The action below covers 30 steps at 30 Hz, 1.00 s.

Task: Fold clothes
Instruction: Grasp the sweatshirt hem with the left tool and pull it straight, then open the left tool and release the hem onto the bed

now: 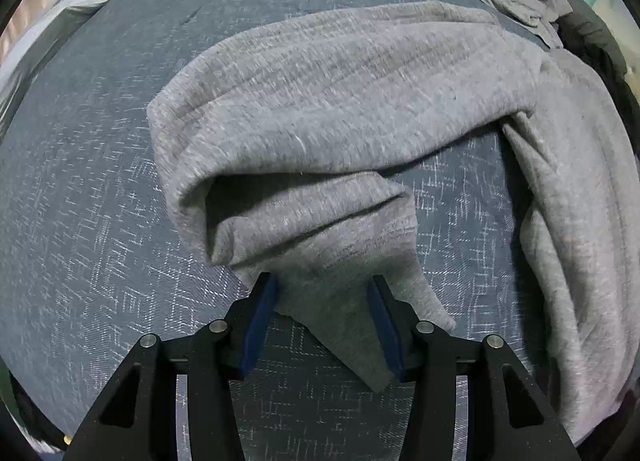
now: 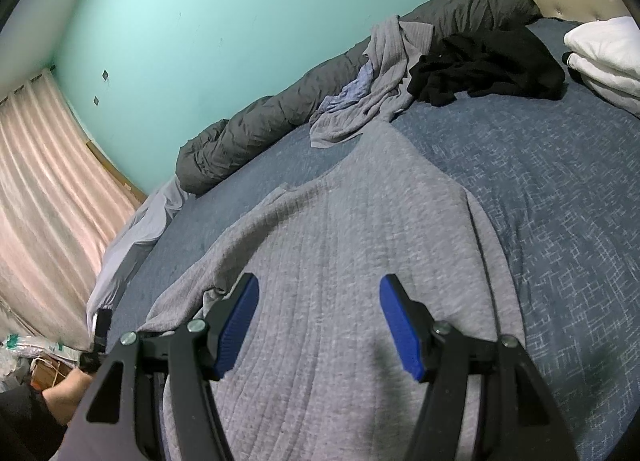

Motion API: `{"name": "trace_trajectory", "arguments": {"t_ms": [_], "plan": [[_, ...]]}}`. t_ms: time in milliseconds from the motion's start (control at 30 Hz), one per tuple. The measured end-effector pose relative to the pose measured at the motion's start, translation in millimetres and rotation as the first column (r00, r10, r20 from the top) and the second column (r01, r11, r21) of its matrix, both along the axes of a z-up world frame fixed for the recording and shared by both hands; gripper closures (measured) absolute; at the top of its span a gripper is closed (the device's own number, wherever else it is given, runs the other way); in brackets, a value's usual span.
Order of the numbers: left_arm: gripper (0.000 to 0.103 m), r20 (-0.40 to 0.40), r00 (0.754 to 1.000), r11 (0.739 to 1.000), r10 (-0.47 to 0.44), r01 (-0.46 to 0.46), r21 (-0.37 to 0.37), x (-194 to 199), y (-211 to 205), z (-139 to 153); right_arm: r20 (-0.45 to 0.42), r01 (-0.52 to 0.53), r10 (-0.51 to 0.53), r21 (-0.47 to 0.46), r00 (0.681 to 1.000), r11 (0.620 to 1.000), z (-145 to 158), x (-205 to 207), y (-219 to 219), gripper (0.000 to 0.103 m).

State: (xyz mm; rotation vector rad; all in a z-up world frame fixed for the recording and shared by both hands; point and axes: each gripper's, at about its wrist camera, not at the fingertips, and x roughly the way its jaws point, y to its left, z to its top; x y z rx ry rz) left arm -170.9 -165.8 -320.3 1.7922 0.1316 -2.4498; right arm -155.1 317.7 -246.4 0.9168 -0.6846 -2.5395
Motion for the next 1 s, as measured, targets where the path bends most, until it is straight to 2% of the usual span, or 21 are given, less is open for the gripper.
{"name": "trace_trajectory", "arguments": {"t_ms": [33,133,233,500,667,833,1000], "plan": [[0.056,-0.001,1.000,1.000,-0.004,0.004,-0.008,0.8,1.0,-1.2,-0.002,0.002,-0.002,-0.001,1.000,1.000,0.6,-0.1,0.6,0.039],[0.083,-0.009,1.000,1.000,-0.016,0.015,-0.027,3.7,2.5,-3.1,-0.004,0.006,-0.006,-0.001,1.000,1.000,2.0,0.4,1.5,0.039],[0.092,-0.044,0.999,1.000,-0.023,0.022,-0.015,10.1,-2.8,6.2,-0.003,0.009,-0.009,0.002,1.000,1.000,3.1,1.4,2.0,0.039],[0.094,-0.105,0.992,0.992,-0.076,0.065,-0.105,36.5,-23.7,52.8,-0.011,0.023,-0.023,0.031,1.000,0.999,12.3,7.9,-1.3,0.039],[0.094,-0.123,0.991,0.985,-0.050,0.028,-0.172,46.2,-68.5,83.3,-0.018,0.017,-0.016,0.065,1.000,0.998,23.1,18.0,-5.4,0.039],[0.095,-0.137,0.991,0.965,-0.004,-0.031,-0.260,47.8,-109.4,105.0,-0.010,0.041,-0.040,0.103,0.999,0.994,39.0,27.2,2.6,0.039],[0.094,-0.153,0.987,0.943,0.043,-0.091,-0.320,46.3,-140.9,110.6,-0.001,0.062,-0.063,0.148,0.998,0.987,55.6,35.4,12.1,0.039]]}}
